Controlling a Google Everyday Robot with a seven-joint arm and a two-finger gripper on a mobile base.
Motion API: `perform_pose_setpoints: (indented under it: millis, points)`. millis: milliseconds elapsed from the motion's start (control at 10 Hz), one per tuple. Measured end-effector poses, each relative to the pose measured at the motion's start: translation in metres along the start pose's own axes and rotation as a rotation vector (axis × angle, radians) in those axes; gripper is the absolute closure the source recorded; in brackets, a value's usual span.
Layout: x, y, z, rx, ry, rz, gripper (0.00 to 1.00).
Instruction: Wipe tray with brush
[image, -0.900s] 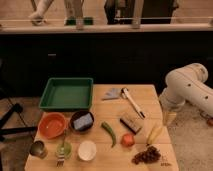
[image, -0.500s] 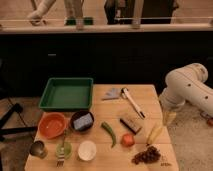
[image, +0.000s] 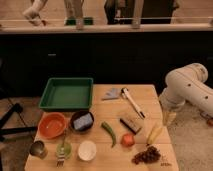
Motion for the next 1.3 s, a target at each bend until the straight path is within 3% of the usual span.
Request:
perform_pose_setpoints:
  millis: [900, 1100, 1300]
  points:
    - [0.0, -0.001, 0.0, 0.004, -0.002, 0.005, 0.2]
    - [-0.005, -0.008, -0.003, 0.031, -0.039, 0.073, 0.2]
    - [-0.034, -0.038, 0.0, 0.047, -0.104, 0.191, 0.2]
